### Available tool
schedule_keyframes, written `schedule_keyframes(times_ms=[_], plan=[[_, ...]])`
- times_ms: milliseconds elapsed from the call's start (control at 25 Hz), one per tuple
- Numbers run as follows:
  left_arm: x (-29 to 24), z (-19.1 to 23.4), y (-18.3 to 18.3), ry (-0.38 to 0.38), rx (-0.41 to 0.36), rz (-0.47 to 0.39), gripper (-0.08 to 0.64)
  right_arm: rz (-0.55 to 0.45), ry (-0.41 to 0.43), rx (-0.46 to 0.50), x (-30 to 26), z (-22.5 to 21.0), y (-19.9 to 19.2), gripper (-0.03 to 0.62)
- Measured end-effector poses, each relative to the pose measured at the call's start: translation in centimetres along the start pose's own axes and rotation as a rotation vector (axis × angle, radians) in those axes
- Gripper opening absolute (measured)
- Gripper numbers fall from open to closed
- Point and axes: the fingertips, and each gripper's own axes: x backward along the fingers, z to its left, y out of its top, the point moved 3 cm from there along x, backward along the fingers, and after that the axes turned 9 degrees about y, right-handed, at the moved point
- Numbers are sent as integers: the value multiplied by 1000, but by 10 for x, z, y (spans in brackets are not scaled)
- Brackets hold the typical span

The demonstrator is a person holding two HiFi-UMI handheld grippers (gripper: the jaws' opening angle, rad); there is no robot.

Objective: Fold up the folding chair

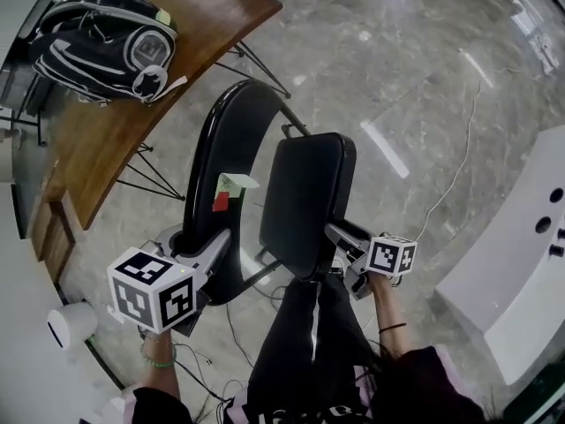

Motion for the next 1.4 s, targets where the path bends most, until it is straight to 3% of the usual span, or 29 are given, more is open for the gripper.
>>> schedule_keyframes(times_ms=[200,360,840,1040,1160,1280,1400], plan=[[12,-18,7,51,-24,19,100,82,40,23,-27,40,1,284],[19,-23,11,83,-47,25,100,90,115,-4,-55,73,1,284],[32,-16,15,153,-89,36,94,93,158,-26,-127,122,-6,284],[35,6,15,246,-142,42,80,77,136,-30,-154,133,-11,284],[36,15,15,220,-113,46,80,89,132,2,-162,135,-12,284],[38,23,13,209,-128,59,80,37,141,-47,-168,136,-12,284],[40,36,14,205,-141,54,80,26,128,-31,-177,140,-15,284]])
